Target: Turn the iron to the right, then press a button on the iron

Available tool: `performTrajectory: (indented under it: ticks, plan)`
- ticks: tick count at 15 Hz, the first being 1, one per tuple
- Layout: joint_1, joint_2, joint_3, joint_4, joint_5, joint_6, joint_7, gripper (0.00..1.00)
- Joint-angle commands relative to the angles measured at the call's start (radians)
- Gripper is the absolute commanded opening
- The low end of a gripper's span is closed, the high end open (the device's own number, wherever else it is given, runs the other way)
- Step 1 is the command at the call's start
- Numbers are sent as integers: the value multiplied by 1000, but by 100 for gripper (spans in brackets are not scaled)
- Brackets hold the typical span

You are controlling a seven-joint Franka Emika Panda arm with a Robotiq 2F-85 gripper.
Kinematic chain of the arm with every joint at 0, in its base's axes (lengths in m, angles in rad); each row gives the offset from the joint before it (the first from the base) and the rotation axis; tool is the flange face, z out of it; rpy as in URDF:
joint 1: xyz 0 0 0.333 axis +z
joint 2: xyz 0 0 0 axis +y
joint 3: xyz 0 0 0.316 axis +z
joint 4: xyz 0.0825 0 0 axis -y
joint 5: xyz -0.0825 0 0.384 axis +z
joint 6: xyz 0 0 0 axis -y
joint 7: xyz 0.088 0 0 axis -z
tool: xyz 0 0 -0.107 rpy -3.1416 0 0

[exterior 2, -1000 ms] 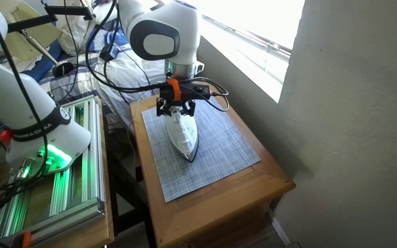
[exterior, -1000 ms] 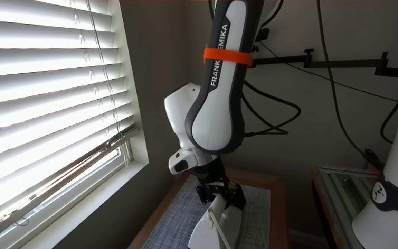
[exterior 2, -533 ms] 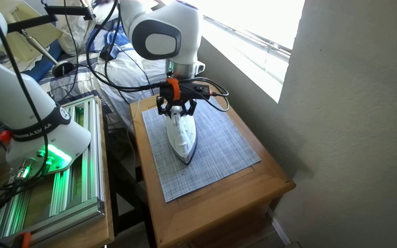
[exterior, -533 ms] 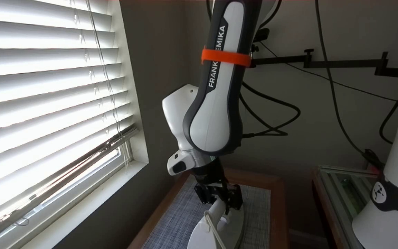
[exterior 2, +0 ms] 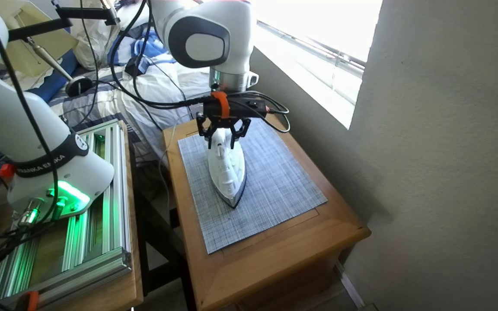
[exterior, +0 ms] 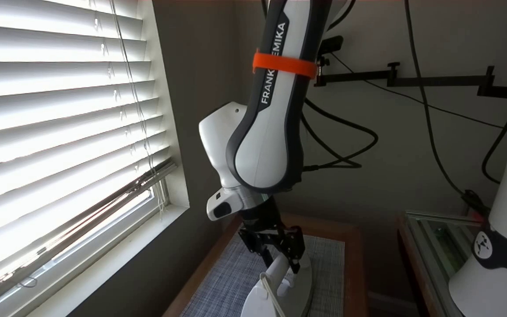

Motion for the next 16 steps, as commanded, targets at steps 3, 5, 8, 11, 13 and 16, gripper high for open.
performTrajectory:
  ticks: [3,5,8,11,13,16]
  plan:
    - [34,-163,-17,-30,-70,-193,46,100]
    - [34,-237,-21,-47,-80,-250,53,100]
    - [25,-336,-30,-67,-35,-317,65,100]
    - [26,-428,-52,-101,52,-337,84,100]
    - [32,-475,-70,-125,105,-338,96,100]
    - [41,-431,-80,-93,73,-333,82,100]
